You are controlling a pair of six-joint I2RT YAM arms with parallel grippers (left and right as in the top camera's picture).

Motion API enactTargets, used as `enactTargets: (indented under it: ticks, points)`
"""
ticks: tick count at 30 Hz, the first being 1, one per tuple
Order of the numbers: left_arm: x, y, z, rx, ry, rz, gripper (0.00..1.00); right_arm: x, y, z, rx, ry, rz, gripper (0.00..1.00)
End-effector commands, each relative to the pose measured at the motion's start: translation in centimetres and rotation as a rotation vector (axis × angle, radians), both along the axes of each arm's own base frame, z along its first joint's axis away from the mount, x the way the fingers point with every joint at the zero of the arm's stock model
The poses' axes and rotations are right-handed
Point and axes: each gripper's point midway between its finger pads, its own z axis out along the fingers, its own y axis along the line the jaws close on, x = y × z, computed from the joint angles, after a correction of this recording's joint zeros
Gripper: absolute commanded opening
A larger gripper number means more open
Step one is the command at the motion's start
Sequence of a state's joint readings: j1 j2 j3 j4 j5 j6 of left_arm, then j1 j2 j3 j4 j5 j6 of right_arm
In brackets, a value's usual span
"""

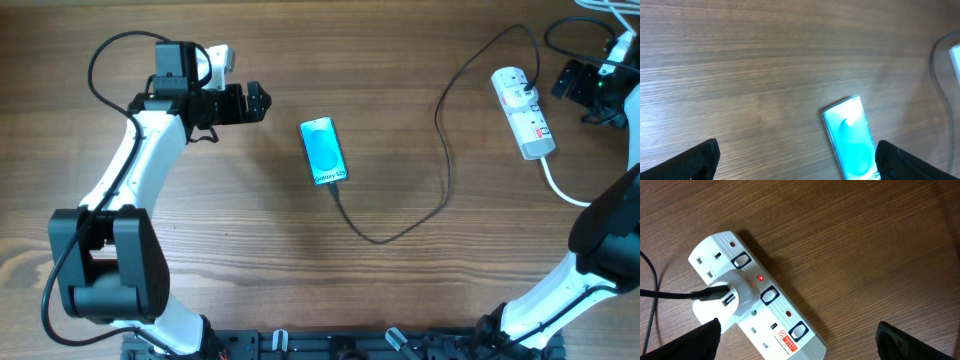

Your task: Plug charger to phone and switch on socket

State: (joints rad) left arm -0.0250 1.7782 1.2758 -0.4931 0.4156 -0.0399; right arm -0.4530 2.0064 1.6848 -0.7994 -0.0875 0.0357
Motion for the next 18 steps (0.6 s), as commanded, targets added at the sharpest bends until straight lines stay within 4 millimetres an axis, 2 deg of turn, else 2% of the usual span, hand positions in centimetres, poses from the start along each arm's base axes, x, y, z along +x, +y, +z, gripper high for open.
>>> enactTargets:
  ticks: [1,7,13,18]
  points:
    - [-1.0,1.7,0.0,0.096,-0.039,-0.044,1.0,0.4,-0.2,0.6,-0.02,-0.012,0.007,1.0]
    - [-4.1,2.5,-2.7,0.117,-0.094,-0.017,1.0,0.4,-0.2,0.6,-0.019,-0.012,0.007,1.0]
    - [-9.3,2.5,-6.3,0.118,-0.195,-0.011,1.0,0.4,-0.2,0.6,-0.02,-0.012,0.007,1.0]
    - [-12.7,2.4,-8.0,0.119,-0.288,-0.004,1.0,0.4,-0.2,0.6,-0.019,-0.012,0.007,1.0]
